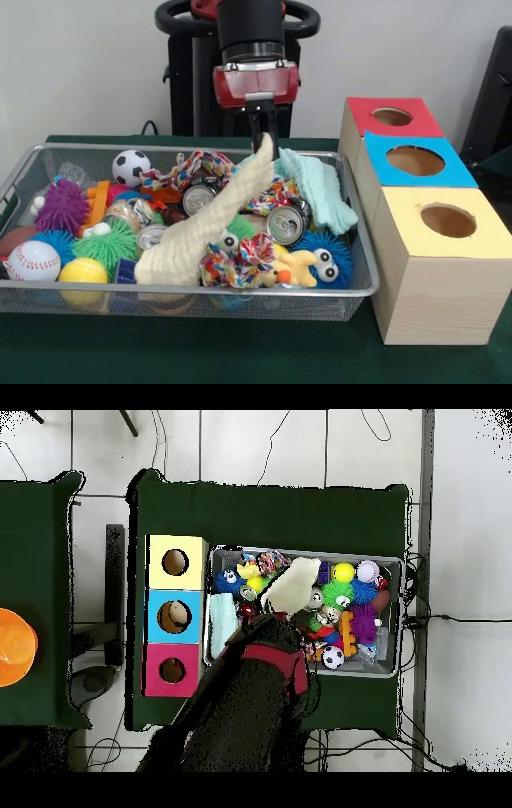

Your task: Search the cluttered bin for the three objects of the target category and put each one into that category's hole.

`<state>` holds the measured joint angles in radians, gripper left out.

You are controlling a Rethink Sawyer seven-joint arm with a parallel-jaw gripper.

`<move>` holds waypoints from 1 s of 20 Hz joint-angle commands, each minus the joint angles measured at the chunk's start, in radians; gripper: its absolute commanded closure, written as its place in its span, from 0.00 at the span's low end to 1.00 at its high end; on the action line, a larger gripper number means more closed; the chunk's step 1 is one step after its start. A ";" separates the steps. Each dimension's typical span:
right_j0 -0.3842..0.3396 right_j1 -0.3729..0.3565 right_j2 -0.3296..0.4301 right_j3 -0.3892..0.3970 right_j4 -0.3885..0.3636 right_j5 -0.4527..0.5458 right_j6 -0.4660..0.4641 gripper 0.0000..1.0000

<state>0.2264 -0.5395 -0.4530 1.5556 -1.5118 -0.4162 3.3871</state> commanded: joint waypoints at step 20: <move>-0.113 0.041 0.090 0.070 0.005 -0.037 0.121 1.00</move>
<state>0.1650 -0.5279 -0.4530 1.5580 -1.5245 -0.4162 3.5216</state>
